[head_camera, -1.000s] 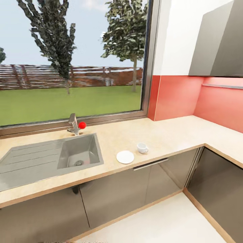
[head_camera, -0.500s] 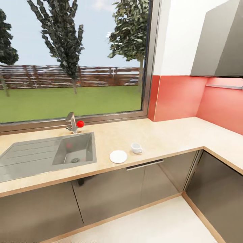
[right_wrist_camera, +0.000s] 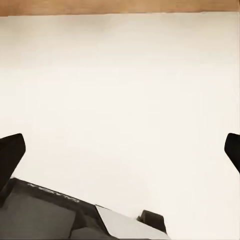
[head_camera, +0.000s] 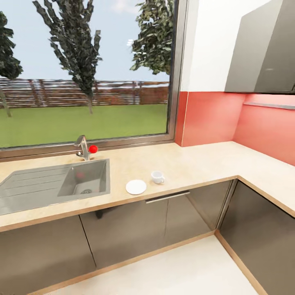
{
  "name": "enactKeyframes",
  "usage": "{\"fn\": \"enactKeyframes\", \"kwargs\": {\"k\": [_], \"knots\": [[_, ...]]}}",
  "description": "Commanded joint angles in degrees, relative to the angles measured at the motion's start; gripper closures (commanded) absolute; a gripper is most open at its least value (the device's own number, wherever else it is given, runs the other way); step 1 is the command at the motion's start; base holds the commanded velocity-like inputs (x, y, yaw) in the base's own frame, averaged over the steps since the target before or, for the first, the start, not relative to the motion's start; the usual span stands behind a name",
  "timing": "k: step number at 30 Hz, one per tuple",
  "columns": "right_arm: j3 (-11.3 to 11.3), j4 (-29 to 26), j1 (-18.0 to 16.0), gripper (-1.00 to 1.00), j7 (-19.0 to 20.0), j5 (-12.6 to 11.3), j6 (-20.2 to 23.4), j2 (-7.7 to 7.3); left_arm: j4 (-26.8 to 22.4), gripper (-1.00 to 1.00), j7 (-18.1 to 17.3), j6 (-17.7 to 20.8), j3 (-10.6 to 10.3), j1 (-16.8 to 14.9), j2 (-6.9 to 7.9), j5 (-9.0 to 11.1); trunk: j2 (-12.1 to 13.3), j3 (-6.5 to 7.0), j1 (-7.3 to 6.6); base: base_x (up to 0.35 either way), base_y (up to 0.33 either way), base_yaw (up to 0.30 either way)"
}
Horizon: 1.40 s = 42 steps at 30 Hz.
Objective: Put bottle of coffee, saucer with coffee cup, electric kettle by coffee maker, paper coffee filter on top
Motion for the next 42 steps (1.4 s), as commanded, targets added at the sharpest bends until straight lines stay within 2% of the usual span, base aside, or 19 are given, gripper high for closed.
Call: {"fn": "enactKeyframes", "kwargs": {"k": [1, 2, 3, 4, 6, 11, 12, 15, 16, 19, 22, 24, 27, 29, 32, 33, 36, 37, 42], "knots": [[-0.17, -0.72, -0.02, -1.0, 0.89, 0.6, -0.93, 0.02, -3.53, -1.0, -3.75, -0.05, 0.04, 0.06, 0.96, -0.94, -0.05, -0.08, 0.01, -0.003, -0.003, 0.0], [-0.17, -1.29, -0.01, -1.0, 1.71, 0.6, -1.96, 0.02, -6.78, -1.0, -7.25, 0.09, 0.15, 0.06, 1.92, -1.4, -0.05, -0.08, 0.01, -0.002, -0.002, 0.0], [-0.16, -2.17, -0.01, -1.0, 3.09, 0.59, -5.64, 0.02, -17.08, -1.0, -17.39, 0.65, 0.46, 0.05, 5.04, -1.76, -0.05, -0.08, 0.01, 0.0, 0.0, 0.0], [-0.18, -2.28, -0.01, -1.0, 3.33, 0.56, -6.72, 0.02, -21.95, -1.0, -21.95, 1.06, 0.86, -0.01, 6.53, -1.46, -0.05, -0.08, 0.01, 0.0, 0.0, 0.0], [-0.2, -2.17, -0.01, -1.0, 3.52, 0.55, -7.58, 0.02, -31.43, -1.0, -30.58, 5.14, 2.71, -1.22, 8.12, 0.17, -0.05, -0.08, 0.01, 0.0, 0.0, 0.0], [-0.25, -1.99, -0.01, -1.0, 3.58, 0.6, -7.9, 0.02, -46.53, -1.0, -48.66, 26.33, 3.73, -8.03, 8.63, 0.49, -0.05, -0.08, 0.01, 0.0, 0.0, 0.0], [-0.25, -1.92, -0.01, -1.0, 3.58, 0.61, -7.9, 0.02, -50.64, -1.0, -53.93, 32.72, 3.73, -10.71, 8.67, 0.0, -0.05, -0.08, 0.01, 0.0, 0.0, 0.0], [-0.25, -1.83, -0.01, -1.0, 3.59, 0.61, -7.93, 0.02, -55.84, -1.0, -61.7, 42.71, 3.71, -15.94, 8.7, -1.12, -0.05, -0.08, 0.01, 0.0, 0.0, 0.0], [-0.25, -1.43, -0.01, -1.0, 3.59, 0.61, -7.95, 0.02, -58.18, -1.0, -70.14, 52.4, 3.09, -21.76, 8.63, -1.61, -0.05, -0.08, 0.01, 0.0, 0.0, 0.0], [-0.25, -1.18, -0.01, -1.0, 3.59, 0.59, -7.99, 0.02, -59.07, -1.0, -77.4, 61.1, 0.29, -27.79, 8.67, -1.78, -0.05, -0.08, 0.01, 0.0, 0.0, 0.0], [-0.23, -1.26, -0.01, -1.0, 3.59, 0.54, -7.96, 0.08, -59.34, -1.0, -80.8, 66.58, -4.53, -35.45, 8.56, -1.56, -0.05, -0.08, 0.01, 0.0, 0.0, 0.0], [-0.18, -1.49, -0.01, -1.0, 3.65, 0.52, -7.99, 0.62, -57.94, -1.0, -81.81, 68.4, -6.96, -46.05, 8.26, -1.37, -0.05, -0.08, 0.01, 0.0, 0.0, 0.0], [-0.17, -1.63, -0.01, -1.0, 3.74, 0.59, -7.98, 2.62, -50.13, -1.0, -82.13, 68.9, -7.29, -57.64, 7.66, -0.77, -0.05, -0.08, 0.01, 0.0, 0.0, 0.0], [-0.13, -4.48, -0.01, -1.0, 3.83, 0.6, -8.01, 4.28, -37.72, -1.0, -82.15, 68.93, -7.42, -68.63, 7.07, -0.72, -0.05, -0.08, 0.01, 0.0, 0.0, 0.0], [-0.1, -10.84, -0.01, -1.0, 4.12, 0.58, -7.93, 6.33, -28.44, -1.0, -81.84, 68.77, -7.49, -77.14, 7.78, -1.19, -0.05, -0.08, 0.01, 0.0, 0.0, 0.0], [0.27, -14.77, -0.01, -1.0, 4.95, 0.55, -7.83, 7.03, -25.49, -1.0, -81.61, 68.71, -7.5, -80.34, 8.96, -1.63, -0.05, -0.08, 0.01, 0.0, 0.0, 0.0], [5.17, -22.76, -0.01, -1.0, 8.16, 0.5, -7.6, 7.03, -22.91, -1.0, -81.29, 68.57, -7.73, -83.34, 12.99, -3.92, -0.05, -0.08, 0.01, 0.0, 0.0, 0.0], [8.9, -26.81, -0.01, -1.0, 8.93, 0.37, -7.49, 7.03, -22.45, -1.0, -81.19, 68.51, -7.84, -83.84, 15.03, -6.27, -0.05, -0.08, 0.01, 0.0, 0.0, 0.0], [16.67, -39.58, -0.01, -1.0, 9.57, 0.06, -1.54, 7.03, -22.3, -1.0, -81.44, 68.35, -7.87, -83.67, 20.73, -13.39, -0.05, -0.08, 0.01, 0.0, 0.0, 0.0]]}}
